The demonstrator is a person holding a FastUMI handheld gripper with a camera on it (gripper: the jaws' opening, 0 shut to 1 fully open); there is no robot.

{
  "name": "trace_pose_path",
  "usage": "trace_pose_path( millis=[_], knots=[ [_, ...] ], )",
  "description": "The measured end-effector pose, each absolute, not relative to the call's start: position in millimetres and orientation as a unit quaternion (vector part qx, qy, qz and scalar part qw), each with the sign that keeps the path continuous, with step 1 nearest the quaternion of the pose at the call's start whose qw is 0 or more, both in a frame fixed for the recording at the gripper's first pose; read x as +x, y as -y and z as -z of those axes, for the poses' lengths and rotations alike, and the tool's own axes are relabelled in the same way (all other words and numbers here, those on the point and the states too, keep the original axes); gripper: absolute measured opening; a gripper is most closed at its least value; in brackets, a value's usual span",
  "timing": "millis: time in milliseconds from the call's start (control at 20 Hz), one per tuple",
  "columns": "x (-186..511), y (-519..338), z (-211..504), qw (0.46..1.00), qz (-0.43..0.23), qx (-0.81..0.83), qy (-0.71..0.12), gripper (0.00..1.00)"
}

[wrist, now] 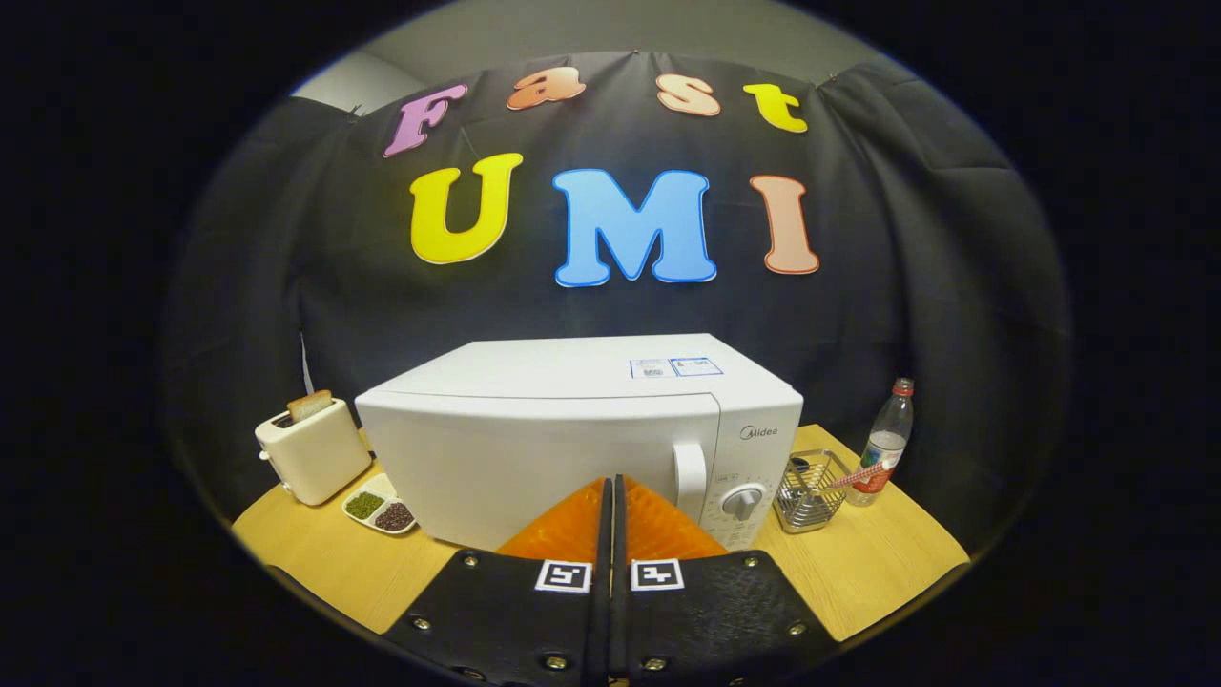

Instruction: Open the microwave, put the food inside, and close the microwave door.

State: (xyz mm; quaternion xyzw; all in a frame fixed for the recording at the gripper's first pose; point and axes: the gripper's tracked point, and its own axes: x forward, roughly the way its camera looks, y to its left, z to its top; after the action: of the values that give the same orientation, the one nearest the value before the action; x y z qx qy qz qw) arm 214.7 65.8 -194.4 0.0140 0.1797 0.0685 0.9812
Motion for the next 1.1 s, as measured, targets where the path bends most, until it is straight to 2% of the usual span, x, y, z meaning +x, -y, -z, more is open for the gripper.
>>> trace_pose_path(
  millis=[550, 750, 850, 1050, 1100],
  knots=[
    [118.1, -69.5, 137.6, 0.989, -0.063, 0.008, -0.132, 0.01],
    [83.7, -74.6, 122.2, 0.991, -0.059, 0.017, -0.119, 0.06],
    [70.3, -82.7, 114.7, 0.991, -0.067, 0.019, -0.115, 0.16],
    [52.4, -86.1, 107.9, 0.992, -0.070, 0.007, -0.109, 0.98],
    [49.7, -85.8, 105.0, 0.992, -0.066, 0.006, -0.106, 0.97]
  ],
)
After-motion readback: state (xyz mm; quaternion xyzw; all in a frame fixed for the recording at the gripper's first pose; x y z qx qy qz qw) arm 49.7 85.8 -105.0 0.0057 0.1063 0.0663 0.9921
